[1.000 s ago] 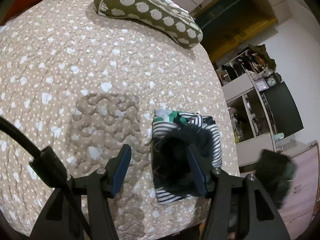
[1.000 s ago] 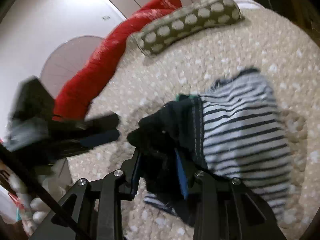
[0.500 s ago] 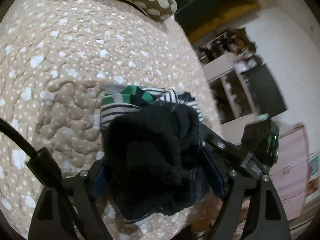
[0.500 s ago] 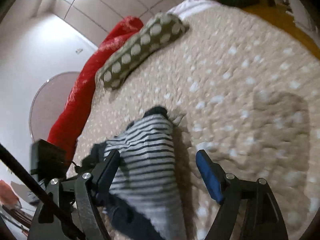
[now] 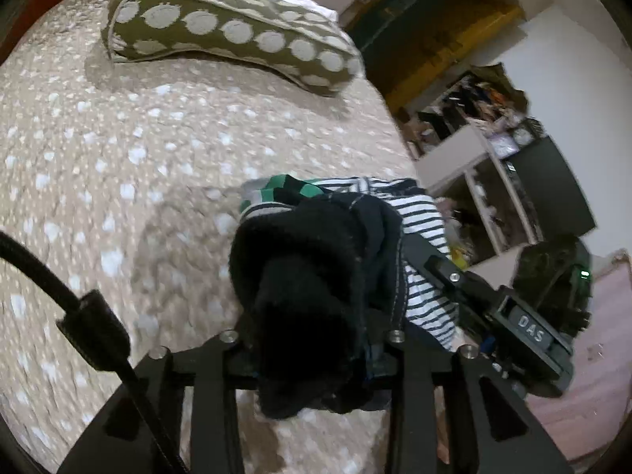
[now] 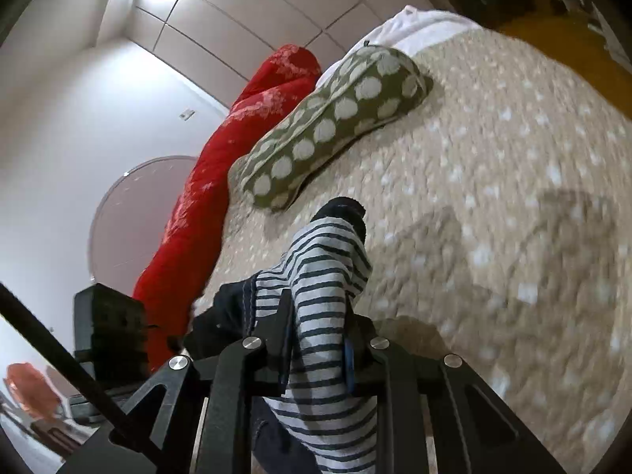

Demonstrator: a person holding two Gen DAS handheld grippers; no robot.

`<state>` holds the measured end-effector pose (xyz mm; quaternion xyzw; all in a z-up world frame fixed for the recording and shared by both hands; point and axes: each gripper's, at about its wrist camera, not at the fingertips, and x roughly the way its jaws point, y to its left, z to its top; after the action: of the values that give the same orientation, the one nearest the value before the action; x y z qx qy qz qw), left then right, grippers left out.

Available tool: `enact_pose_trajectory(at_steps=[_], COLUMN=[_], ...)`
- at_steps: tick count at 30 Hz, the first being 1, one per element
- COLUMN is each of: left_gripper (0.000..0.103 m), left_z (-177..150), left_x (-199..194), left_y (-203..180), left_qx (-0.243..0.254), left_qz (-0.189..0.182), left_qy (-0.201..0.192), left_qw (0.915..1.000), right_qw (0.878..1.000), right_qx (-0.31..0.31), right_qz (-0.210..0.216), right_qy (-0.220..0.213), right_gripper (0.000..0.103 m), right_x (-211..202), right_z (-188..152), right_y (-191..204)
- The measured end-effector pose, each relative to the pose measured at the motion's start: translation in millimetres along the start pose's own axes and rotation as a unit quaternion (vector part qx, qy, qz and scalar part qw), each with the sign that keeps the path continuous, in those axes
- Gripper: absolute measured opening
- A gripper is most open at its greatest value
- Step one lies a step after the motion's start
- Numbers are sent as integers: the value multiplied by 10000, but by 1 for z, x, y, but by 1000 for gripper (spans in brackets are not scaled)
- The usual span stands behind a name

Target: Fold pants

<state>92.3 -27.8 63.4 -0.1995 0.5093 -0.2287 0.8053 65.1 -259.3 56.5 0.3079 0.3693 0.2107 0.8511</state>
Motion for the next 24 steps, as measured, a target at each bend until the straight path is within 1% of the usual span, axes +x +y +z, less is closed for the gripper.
enact_pose_trajectory(at_steps=[1, 2, 4, 5, 6, 7, 8, 9, 10, 11, 12, 13, 15, 17, 18, 19, 20, 21, 22, 23, 24], left_gripper=[35, 35, 37, 38, 39, 39, 40, 42, 45, 47, 53, 56, 56, 57, 59, 62, 64, 72, 77, 78, 81], left_z=[2, 2, -5, -8, -10, -12, -14, -18, -22, -26, -30, -35, -42, -49, -53, -56, -62, -65, -70, -74, -79], left_x=[10, 19, 37, 39, 37, 32, 26, 15, 2, -10, -19, -32, -51, -67, -78, -86, -97, -105, -114, -121, -130], left_y=[3, 6, 14, 16, 16, 16, 16, 16, 16, 15, 15, 16, 19, 19, 18, 17, 12, 10, 5, 1, -5], left_qx=[-36, -65, -161, -174, -164, -157, -156, -151, -110, -30, 37, 106, 158, 198, 245, 294, 401, 480, 569, 640, 736], left_qz=[94, 140, 192, 155, 93, 45, -17, -78, -51, 31, 137, 346, 688, 979, 1193, 1360, 1633, 1816, 2024, 2182, 2378], left_qy=[71, 175, 418, 432, 382, 357, 333, 248, 100, -41, -165, -360, -667, -952, -1138, -1278, -1504, -1653, -1832, -1985, -2173], left_qw=[9999, 9997, 9988, 9988, 9991, 9992, 9993, 9995, 9999, 10000, 9998, 9987, 9953, 9904, 9860, 9820, 9742, 9682, 9603, 9534, 9438], right_qw=[9999, 9993, 9947, 9911, 9849, 9823, 9810, 9805, 9794, 9782, 9781, 9791, 9823, 9840, 9848, 9843, 9832, 9823, 9816, 9803, 9801], right_qx=[-37, -128, -367, -456, -585, -636, -659, -666, -685, -759, -859, -990, -1210, -1381, -1427, -1462, -1480, -1467, -1422, -1404, -1395], right_qz=[-127, -343, -964, -1243, -1622, -1754, -1822, -1850, -1896, -1914, -1850, -1694, -1350, -1090, -990, -982, -1057, -1133, -1189, -1256, -1304], right_qy=[-16, -25, 36, 101, 169, 177, 113, 46, -63, -253, -418, -530, -476, -263, -103, 60, 163, 274, 465, 594, 548], right_gripper=[21, 21, 23, 25, 37, 43, 47, 47, 47, 47, 47, 47, 43, 40, 39, 39, 39, 39, 39, 37, 37], right_x=[4, 11, 27, 34, 41, 39, 36, 29, 20, 10, -1, -9, -13, -4, 6, 19, 30, 41, 55, 63, 64], right_z=[4, 7, 8, 7, 4, 1, 0, 0, 1, 1, 1, -1, -10, -20, -27, -34, -40, -46, -51, -54, -55], right_y=[-2, -3, -11, -16, -24, -27, -30, -29, -24, -15, -5, 9, 30, 45, 49, 52, 52, 49, 43, 38, 36])
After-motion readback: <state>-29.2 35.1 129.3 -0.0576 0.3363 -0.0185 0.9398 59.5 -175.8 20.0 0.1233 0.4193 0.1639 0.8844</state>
